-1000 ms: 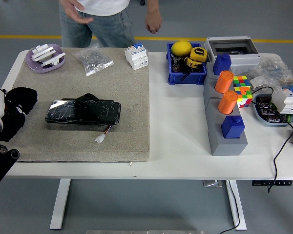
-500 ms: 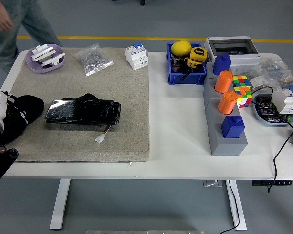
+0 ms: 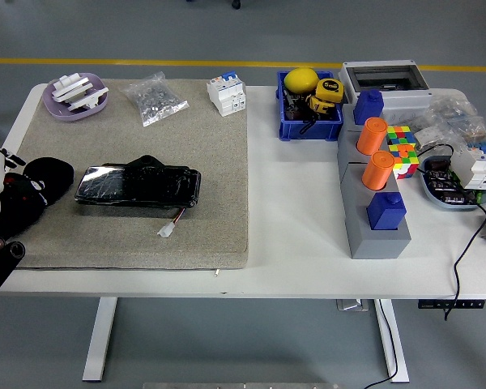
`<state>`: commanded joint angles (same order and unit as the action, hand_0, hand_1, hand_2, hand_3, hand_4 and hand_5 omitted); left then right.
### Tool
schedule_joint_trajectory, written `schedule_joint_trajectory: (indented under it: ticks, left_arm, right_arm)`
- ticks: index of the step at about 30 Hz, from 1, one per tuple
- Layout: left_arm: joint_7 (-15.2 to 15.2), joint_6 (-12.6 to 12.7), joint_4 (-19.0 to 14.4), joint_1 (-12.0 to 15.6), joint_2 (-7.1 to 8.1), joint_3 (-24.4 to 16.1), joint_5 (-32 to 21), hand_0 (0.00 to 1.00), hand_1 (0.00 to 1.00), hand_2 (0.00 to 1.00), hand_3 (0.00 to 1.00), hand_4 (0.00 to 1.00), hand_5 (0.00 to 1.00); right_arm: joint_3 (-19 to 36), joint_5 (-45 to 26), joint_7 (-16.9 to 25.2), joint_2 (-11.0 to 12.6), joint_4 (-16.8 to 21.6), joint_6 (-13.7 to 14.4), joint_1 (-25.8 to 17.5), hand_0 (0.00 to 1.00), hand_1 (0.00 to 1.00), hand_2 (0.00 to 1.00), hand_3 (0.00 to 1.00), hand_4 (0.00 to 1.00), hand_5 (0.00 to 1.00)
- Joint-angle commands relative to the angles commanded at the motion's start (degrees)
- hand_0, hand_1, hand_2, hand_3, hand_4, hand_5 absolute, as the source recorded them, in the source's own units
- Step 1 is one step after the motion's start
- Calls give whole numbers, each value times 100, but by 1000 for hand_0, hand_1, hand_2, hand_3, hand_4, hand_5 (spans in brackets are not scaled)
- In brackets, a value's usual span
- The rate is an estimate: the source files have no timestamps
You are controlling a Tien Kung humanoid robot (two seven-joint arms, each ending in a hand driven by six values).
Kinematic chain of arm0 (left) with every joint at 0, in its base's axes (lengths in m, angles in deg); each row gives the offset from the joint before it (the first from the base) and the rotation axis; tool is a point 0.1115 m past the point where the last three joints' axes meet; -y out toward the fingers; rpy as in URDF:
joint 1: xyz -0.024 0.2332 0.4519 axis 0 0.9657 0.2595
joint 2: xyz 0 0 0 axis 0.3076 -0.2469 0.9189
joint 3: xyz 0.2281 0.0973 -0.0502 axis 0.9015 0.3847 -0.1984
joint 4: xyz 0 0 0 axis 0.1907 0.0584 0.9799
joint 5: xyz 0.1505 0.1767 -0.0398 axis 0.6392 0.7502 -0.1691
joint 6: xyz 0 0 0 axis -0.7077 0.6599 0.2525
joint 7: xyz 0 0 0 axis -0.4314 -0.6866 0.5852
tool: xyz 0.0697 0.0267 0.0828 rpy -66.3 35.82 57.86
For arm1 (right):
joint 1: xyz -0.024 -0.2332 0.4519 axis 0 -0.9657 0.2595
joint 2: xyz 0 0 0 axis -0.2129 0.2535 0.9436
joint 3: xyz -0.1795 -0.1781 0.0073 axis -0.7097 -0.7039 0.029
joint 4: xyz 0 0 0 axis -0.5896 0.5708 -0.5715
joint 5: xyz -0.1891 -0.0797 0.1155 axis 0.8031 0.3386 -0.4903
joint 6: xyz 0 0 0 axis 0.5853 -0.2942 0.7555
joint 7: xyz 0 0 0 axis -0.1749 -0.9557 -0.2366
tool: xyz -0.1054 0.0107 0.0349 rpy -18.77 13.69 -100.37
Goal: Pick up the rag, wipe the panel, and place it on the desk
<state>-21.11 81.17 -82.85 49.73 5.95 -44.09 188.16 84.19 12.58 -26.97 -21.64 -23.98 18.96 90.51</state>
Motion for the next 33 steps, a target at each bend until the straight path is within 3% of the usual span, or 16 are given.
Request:
schedule_joint_trajectory:
  ticks: [10, 11, 16, 17, 19, 22, 23, 33]
  left_arm:
    - [-42, -233, -208, 30, 59, -110, -112, 475, 728, 718, 683, 998, 395]
    - [-41, -255, -211, 31, 66, -124, -107, 482, 742, 738, 734, 998, 468]
    - [-55, -427, -241, 51, 97, -180, -138, 482, 742, 738, 734, 998, 468]
    - [-48, -474, -265, 61, 106, -188, -155, 497, 752, 765, 757, 998, 585]
    - [-30, -542, -323, 89, 118, -218, -214, 497, 752, 765, 757, 998, 585]
    - [27, -557, -417, 139, 129, -282, -340, 497, 752, 765, 757, 998, 585]
    - [46, -560, -457, 161, 135, -303, -380, 497, 754, 762, 759, 998, 684]
    - [191, -374, -916, 455, 244, -817, -425, 493, 748, 758, 754, 998, 732]
  right_arm:
    - [-48, -90, 36, -3, -16, -1, -2, 708, 519, 637, 626, 998, 557]
    - [-53, -95, 38, -4, -17, -1, -2, 709, 518, 637, 625, 998, 553]
    - [-65, -120, 42, -4, -18, 3, 2, 709, 518, 637, 625, 998, 553]
    - [-60, -117, 41, -1, -19, 5, 2, 709, 518, 637, 624, 998, 552]
    - [-58, -120, 39, 2, -21, 6, -1, 709, 518, 637, 624, 998, 552]
    - [-41, -110, 32, 2, -24, 8, -10, 709, 518, 637, 624, 998, 552]
    - [-47, -119, 35, 0, -24, 7, -15, 709, 519, 637, 623, 998, 550]
    - [-44, -118, 34, -18, -28, 2, -73, 710, 519, 637, 624, 998, 550]
